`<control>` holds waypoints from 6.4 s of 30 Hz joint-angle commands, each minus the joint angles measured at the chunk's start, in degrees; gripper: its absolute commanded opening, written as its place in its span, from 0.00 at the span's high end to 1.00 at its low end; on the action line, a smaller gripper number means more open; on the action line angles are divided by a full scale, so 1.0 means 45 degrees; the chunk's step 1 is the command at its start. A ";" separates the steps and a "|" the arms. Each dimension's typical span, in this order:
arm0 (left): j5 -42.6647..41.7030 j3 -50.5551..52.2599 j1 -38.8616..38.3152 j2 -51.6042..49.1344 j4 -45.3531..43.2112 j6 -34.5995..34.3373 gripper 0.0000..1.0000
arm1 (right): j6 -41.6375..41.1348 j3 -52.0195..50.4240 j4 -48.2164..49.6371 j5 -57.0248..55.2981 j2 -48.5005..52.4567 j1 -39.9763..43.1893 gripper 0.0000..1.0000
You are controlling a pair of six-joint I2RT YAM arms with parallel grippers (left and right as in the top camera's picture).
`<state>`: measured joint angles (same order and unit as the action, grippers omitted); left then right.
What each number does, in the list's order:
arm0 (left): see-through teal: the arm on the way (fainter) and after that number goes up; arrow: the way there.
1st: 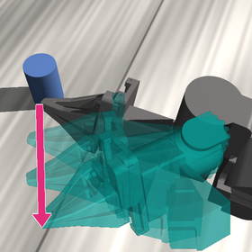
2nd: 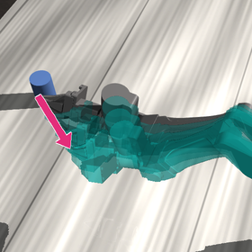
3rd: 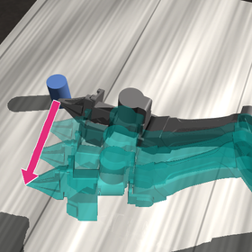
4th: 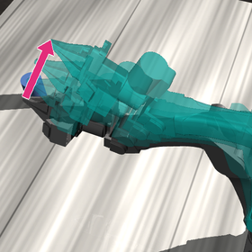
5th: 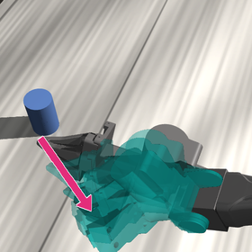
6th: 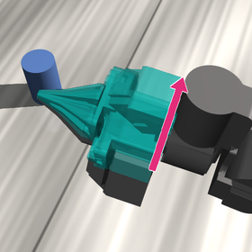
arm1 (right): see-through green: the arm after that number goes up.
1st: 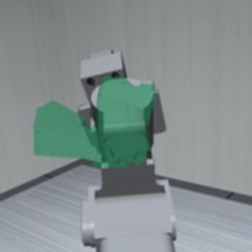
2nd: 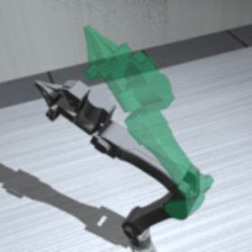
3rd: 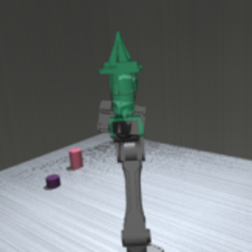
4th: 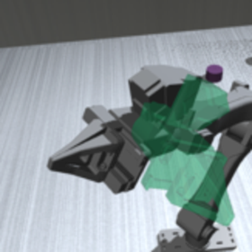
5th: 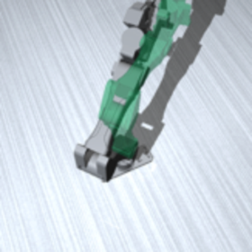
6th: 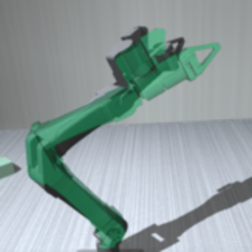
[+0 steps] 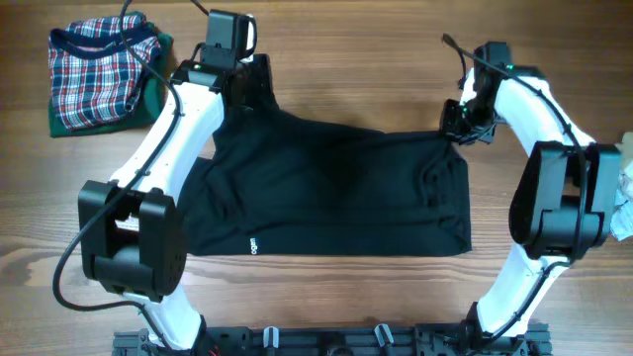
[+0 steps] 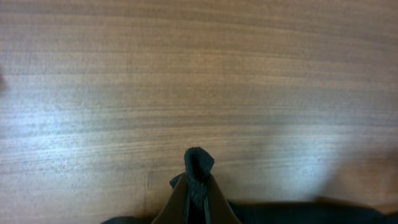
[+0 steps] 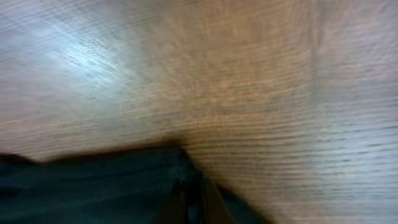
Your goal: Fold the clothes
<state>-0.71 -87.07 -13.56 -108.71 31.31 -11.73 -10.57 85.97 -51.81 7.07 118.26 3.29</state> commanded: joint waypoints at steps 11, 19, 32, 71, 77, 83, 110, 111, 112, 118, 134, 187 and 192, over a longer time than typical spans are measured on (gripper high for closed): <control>0.1001 -0.0073 -0.0034 0.1642 0.3866 -0.2074 0.96 | 0.1020 0.2395 -0.4571 0.1311 -0.1885 0.0214 0.96; 0.1035 -0.0073 -0.0034 0.1802 0.7291 -0.3220 0.96 | 0.1608 0.1457 -0.6222 0.1583 -0.3079 0.0238 0.96; 0.0835 -0.0068 -0.0457 0.3094 0.7417 -0.3211 0.96 | 0.4046 0.0971 -0.5105 0.3575 -0.4318 0.0238 0.96; 0.0335 0.4367 0.0772 0.5323 0.4031 -0.3303 0.00 | 0.1035 -0.3536 -0.2560 0.3478 -0.4381 0.2191 0.30; 0.0301 0.4371 -0.0442 0.4945 0.3317 -0.2715 0.02 | 0.2574 -0.4634 -0.2778 0.4435 -0.4381 0.2443 0.27; 0.0219 0.4371 -0.1515 0.3279 0.3502 -0.2822 0.68 | 0.1195 -0.6271 -0.1141 0.3453 -0.4376 0.2453 0.27; 0.0831 0.5304 -0.2521 0.2268 0.3128 -0.3541 0.95 | 0.2686 -0.9539 0.2885 0.4590 -0.4347 0.1758 0.46; 0.0831 0.5304 -0.2521 0.2268 0.3123 -0.3546 0.95 | 0.2691 -0.9539 0.2943 0.4590 -0.4347 0.1467 0.47; 0.0831 0.5304 -0.2521 0.2268 0.3123 -0.3546 0.95 | 0.2705 -0.9539 0.2977 0.4585 -0.4347 0.1205 0.49; 0.0835 0.5304 -0.2521 0.2268 0.3079 -0.3541 0.94 | 0.1559 -0.7980 0.2254 0.4342 -0.4352 0.0933 0.96; 0.0831 0.5299 -0.2511 0.2273 0.2759 -0.3609 0.94 | 0.1530 -0.5017 0.0311 0.4396 -0.4371 0.3910 0.96; 0.0782 0.4585 -0.2093 1.0180 0.5484 -0.4172 0.51 | 0.1491 -0.5280 -0.0976 0.2157 -0.7184 -0.5280 0.53; 0.0782 0.4585 -0.2093 1.0180 0.5838 -0.4172 0.38 | 0.1496 -0.5280 -0.1015 0.2433 -0.7184 -0.5280 0.52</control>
<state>2.26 -65.65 -23.18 -62.98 57.10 -30.09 -4.62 62.76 -56.51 16.69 86.28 -20.23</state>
